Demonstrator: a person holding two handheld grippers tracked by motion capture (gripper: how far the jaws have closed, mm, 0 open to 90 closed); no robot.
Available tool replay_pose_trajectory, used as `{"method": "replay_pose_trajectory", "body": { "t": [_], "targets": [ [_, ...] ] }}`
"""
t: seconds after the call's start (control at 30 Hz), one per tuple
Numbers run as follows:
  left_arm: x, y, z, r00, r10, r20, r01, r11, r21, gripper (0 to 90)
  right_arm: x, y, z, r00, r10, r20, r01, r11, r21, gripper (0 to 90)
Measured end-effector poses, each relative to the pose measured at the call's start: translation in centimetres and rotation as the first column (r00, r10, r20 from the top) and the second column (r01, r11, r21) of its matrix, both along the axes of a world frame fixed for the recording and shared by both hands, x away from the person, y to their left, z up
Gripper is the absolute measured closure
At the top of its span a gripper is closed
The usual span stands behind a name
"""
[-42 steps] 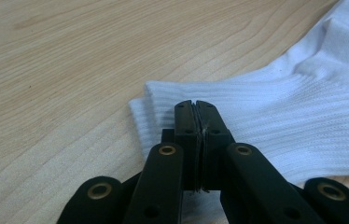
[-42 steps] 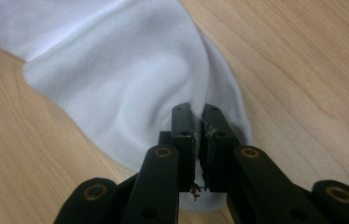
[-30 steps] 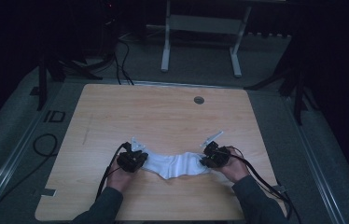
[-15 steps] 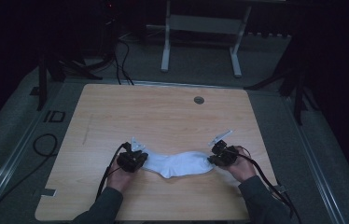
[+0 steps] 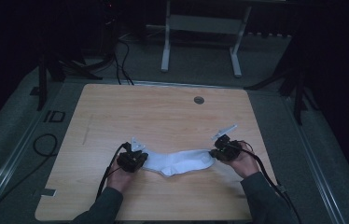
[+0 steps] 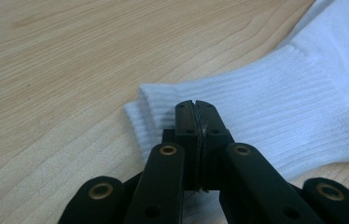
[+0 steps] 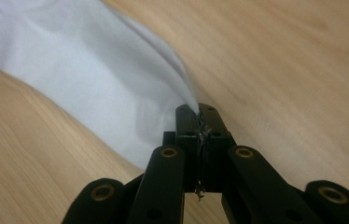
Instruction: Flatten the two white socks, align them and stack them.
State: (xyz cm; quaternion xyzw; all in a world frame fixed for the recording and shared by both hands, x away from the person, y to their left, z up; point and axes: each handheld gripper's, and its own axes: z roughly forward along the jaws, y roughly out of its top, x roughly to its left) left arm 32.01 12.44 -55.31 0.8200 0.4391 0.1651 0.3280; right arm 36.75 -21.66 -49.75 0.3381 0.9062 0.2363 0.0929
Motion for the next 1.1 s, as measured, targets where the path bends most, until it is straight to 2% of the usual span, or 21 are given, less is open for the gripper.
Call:
{"method": "replay_pose_trajectory", "body": {
  "t": [0.13,0.23,0.33,0.47,0.57,0.83,1.1],
  "targets": [
    [0.0,0.0,0.0,1.0000,0.001,0.000,-0.001,1.0000,-0.002,88.9,0.4,0.4,0.2,0.9999,0.007,0.008,-0.007,1.0000,-0.002,87.9],
    [0.0,0.0,0.0,1.0000,0.002,0.000,-0.002,1.0000,-0.004,88.9,0.8,0.8,-0.6,0.9992,0.020,-0.034,-0.021,0.9995,-0.025,86.3],
    [-0.1,0.0,0.0,1.0000,0.002,0.001,-0.002,1.0000,-0.003,88.8,1.3,0.6,-1.7,0.9983,0.004,-0.058,-0.007,0.9987,-0.050,85.4],
    [0.0,0.0,0.0,1.0000,0.003,0.001,-0.003,1.0000,-0.005,88.8,1.8,-0.1,-2.4,0.9959,-0.025,-0.087,0.022,0.9991,-0.036,84.4],
    [-0.1,0.0,0.0,1.0000,0.004,0.000,-0.004,1.0000,-0.007,88.5,1.7,-0.4,-2.4,0.9953,-0.019,-0.094,0.016,0.9995,-0.026,80.0],
    [-0.2,0.3,0.3,0.9999,0.001,0.015,0.000,0.9995,-0.033,82.7,1.3,-1.3,-0.7,0.9982,-0.038,-0.048,0.040,0.9983,0.042,66.6],
    [-0.3,1.7,1.2,0.9980,0.045,0.044,-0.043,0.9976,-0.056,82.7,1.3,-1.7,-0.4,0.9978,-0.057,-0.033,0.059,0.9972,0.047,62.6]
  ]
}}
